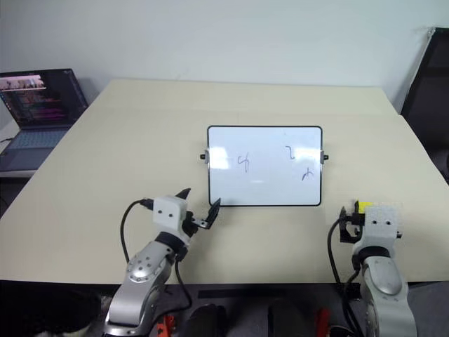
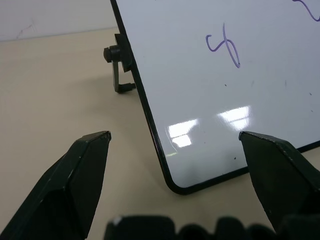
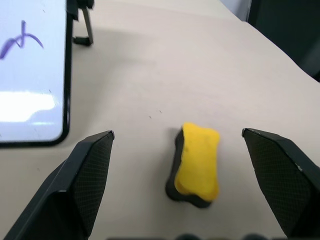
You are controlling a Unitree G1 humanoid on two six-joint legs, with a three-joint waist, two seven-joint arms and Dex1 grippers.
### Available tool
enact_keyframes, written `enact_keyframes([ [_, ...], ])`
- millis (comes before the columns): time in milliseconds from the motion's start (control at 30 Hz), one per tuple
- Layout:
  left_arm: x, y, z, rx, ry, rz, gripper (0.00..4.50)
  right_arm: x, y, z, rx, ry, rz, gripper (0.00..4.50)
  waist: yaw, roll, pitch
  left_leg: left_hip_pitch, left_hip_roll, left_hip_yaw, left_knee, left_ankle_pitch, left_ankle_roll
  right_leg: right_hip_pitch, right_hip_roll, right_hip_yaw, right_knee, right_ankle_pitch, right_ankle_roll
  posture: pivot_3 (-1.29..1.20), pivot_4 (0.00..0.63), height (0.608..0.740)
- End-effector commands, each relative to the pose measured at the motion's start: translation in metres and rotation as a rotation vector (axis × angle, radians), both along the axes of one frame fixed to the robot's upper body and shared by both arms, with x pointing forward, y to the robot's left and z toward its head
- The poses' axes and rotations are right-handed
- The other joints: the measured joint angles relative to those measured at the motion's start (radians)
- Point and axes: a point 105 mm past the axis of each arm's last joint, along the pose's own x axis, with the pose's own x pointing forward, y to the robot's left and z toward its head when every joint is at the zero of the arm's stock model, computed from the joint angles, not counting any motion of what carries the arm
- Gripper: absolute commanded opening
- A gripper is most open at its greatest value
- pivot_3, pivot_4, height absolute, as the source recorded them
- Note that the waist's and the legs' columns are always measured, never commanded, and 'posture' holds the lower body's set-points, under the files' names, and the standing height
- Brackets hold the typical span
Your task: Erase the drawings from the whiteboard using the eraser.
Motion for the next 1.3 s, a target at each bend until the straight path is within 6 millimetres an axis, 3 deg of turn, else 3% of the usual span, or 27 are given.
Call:
enact_keyframes([
  [33,-0.006,-0.004,0.016,-0.016,-0.055,0.003,4.50,-0.001,0.001,0.014,-0.011,-0.034,0.023,4.48,-0.001,0.000,0.000,0.000,0.000,0.000,0.000,0.000,0.000,0.000,0.000,0.000,0.000,0.000,-0.001,0.00,0.150,0.740],
  [267,-0.010,-0.003,0.018,-0.002,-0.060,0.018,4.50,0.012,-0.003,0.017,-0.014,-0.040,0.044,4.48,-0.001,0.000,0.000,0.001,0.000,0.000,0.000,0.000,0.000,0.001,0.000,0.001,0.000,-0.003,-0.005,0.00,0.150,0.740],
  [533,0.003,-0.002,0.021,0.017,-0.083,-0.001,4.50,0.011,-0.002,0.012,0.018,-0.043,0.013,4.48,0.000,0.000,0.000,0.001,0.000,0.000,0.000,0.000,0.000,0.000,0.000,0.000,0.000,-0.002,-0.004,0.00,0.150,0.740],
  [633,0.011,-0.007,0.035,0.019,-0.136,-0.039,4.50,0.012,-0.004,0.014,0.034,-0.051,0.000,4.48,0.000,0.000,0.000,0.001,0.000,0.000,0.000,0.000,0.000,0.000,0.000,0.000,0.001,-0.002,-0.004,0.00,0.150,0.740],
  [767,0.009,-0.036,0.047,0.018,-0.219,-0.269,4.50,0.013,-0.014,0.004,0.051,-0.021,-0.033,4.48,0.000,0.000,0.000,0.001,-0.001,0.001,0.000,0.000,0.000,0.001,0.001,0.000,0.001,-0.002,-0.004,0.00,0.150,0.740],
  [900,-0.003,-0.067,0.059,-0.035,-0.222,-0.565,4.50,0.024,-0.018,0.011,0.097,-0.053,-0.020,4.48,-0.002,0.000,0.000,0.000,-0.001,0.002,0.000,0.000,0.000,0.000,0.001,0.000,0.000,0.000,-0.001,0.00,0.150,0.740],
  [1000,-0.014,-0.085,0.053,-0.048,-0.150,-0.778,4.50,0.033,-0.026,0.008,0.170,-0.046,-0.029,4.48,-0.002,0.000,0.000,0.001,-0.002,0.002,0.000,0.000,0.000,0.000,0.003,0.000,0.001,0.000,-0.001,0.00,0.150,0.740],
  [1200,-0.028,-0.094,0.035,0.033,-0.050,-1.006,4.50,0.047,-0.039,0.007,0.254,-0.026,-0.060,4.48,-0.004,0.001,0.000,0.001,-0.001,0.001,-0.001,0.000,0.000,0.000,0.007,0.000,0.002,-0.001,-0.004,0.00,0.150,0.740],
  [1300,-0.027,-0.091,0.032,0.057,-0.034,-1.032,4.50,0.051,-0.039,0.004,0.296,-0.007,-0.070,4.48,-0.003,0.001,-0.001,0.001,0.000,0.000,-0.001,0.000,0.000,0.000,0.008,0.000,0.003,-0.001,-0.005,0.00,0.150,0.740],
])
